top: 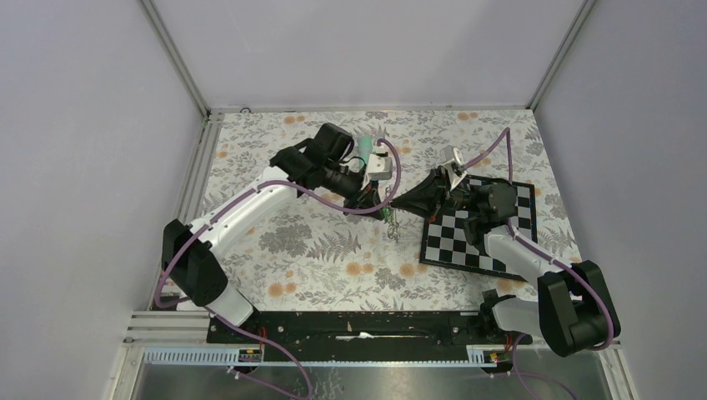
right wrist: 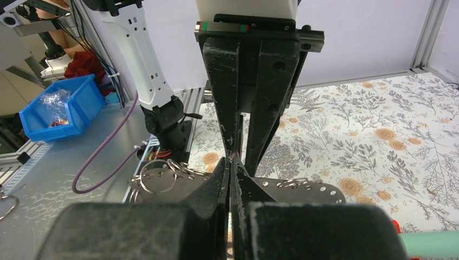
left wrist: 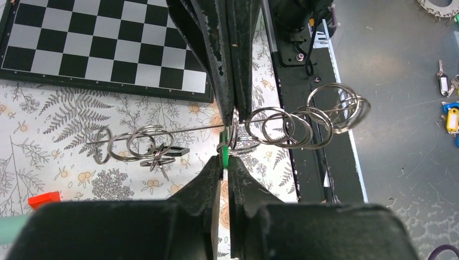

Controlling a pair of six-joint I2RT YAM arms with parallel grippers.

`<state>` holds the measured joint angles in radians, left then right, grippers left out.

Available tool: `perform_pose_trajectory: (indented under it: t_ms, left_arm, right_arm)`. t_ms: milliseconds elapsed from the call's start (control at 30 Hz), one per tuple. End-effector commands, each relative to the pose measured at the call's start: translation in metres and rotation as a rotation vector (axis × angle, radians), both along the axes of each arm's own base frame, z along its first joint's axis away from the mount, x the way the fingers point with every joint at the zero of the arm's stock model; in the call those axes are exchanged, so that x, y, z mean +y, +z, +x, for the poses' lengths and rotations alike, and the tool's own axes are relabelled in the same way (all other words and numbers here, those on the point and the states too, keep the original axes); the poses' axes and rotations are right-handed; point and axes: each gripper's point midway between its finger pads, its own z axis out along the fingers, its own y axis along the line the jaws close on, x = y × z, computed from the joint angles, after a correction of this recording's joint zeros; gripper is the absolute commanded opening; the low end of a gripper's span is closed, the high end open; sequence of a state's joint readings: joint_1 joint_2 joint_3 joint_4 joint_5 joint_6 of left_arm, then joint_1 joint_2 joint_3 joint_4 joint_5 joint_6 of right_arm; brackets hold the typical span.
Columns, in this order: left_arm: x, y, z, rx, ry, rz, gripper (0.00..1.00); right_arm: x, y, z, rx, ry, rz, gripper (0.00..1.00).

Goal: Put the keys on the keyring

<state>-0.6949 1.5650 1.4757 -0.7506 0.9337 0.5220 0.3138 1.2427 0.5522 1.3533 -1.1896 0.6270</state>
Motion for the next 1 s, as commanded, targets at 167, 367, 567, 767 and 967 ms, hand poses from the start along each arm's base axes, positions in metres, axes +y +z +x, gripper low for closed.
perform_pose_trajectory:
  t_ms: [167,367,567,767,967]
  left_arm:
    - [-0.010,0.009,-0.008,0.054,-0.071,-0.075,0.00]
    - [-0.017,0.007,-0.008,0.087,-0.077,-0.070,0.00]
    - [-0.023,0.005,-0.001,0.102,-0.064,-0.057,0.00]
    - [-0.020,0.007,0.000,0.071,-0.050,-0.048,0.12]
    - [-0.008,0.014,0.003,-0.022,-0.025,-0.045,0.36]
  right_arm:
    - [-0.002,0.018,0.002,-0.109,-0.032,0.047,0.00]
    - [-0.002,0.011,0.004,-0.103,-0.040,0.038,0.00]
    - [-0.003,0.008,0.003,-0.104,-0.040,0.031,0.00]
    - [-0.003,0.005,0.002,-0.106,-0.038,0.023,0.00]
    - [-0.003,0.004,-0.001,-0.122,-0.021,0.009,0.00]
